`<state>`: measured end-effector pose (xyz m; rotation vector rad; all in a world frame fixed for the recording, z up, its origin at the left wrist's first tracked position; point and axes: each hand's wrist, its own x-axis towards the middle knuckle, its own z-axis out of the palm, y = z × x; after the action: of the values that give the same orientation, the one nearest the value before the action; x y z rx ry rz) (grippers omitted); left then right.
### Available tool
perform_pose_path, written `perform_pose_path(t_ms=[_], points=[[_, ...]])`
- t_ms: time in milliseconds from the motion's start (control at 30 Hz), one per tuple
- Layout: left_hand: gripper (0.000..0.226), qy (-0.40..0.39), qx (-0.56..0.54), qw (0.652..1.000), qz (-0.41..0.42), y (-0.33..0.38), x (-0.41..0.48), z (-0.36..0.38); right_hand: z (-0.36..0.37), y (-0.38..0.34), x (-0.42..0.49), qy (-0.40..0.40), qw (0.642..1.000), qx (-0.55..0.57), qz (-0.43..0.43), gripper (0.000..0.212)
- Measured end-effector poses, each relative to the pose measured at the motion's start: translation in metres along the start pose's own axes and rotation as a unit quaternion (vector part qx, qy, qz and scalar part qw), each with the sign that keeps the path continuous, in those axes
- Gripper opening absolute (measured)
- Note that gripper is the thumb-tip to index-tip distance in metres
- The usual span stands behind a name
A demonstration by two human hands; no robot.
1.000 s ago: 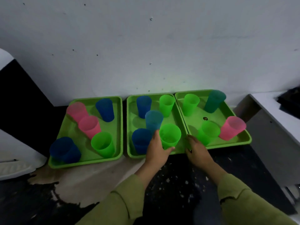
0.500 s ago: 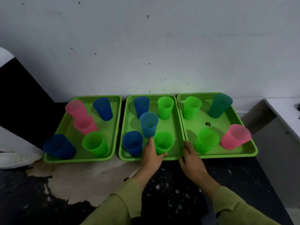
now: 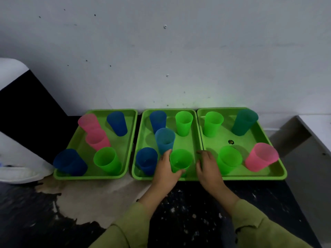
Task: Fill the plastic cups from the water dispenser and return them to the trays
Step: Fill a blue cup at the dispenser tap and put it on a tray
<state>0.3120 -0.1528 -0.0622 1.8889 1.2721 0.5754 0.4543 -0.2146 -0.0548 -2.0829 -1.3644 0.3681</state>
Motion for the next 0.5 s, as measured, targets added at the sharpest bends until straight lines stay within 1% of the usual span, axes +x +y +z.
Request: perform_pose_path(t_ms=[100, 200, 267, 333, 433, 500], points=[[0.079, -0.005, -0.011, 1.0, 0.024, 0.008, 0.003, -0.019, -0.006, -0.02, 0.02, 0.041, 0.998, 0.035, -0.019, 0.03], [0.06, 0.011, -0.029, 0.998, 0.05, 0.017, 0.007, -0.04, -0.009, -0.037, 0.043, 0.054, 0.996, 0.062, -0.036, 0.031], [0.048, 0.04, -0.025, 0.997, 0.061, 0.018, 0.013, -0.055, -0.005, -0.048, 0.059, 0.014, 0.996, 0.065, -0.056, 0.039], [0.041, 0.067, -0.016, 0.995, 0.069, 0.018, 0.02, -0.069, 0.003, -0.056, 0.073, -0.046, 0.995, 0.048, -0.072, 0.055], [0.039, 0.087, -0.005, 0.994, 0.066, 0.009, 0.029, -0.088, 0.019, -0.065, 0.088, -0.127, 0.989, 0.009, -0.081, 0.081], [0.039, 0.085, 0.001, 0.995, 0.056, 0.001, 0.034, -0.098, 0.028, -0.068, 0.094, -0.156, 0.984, -0.016, -0.082, 0.092]])
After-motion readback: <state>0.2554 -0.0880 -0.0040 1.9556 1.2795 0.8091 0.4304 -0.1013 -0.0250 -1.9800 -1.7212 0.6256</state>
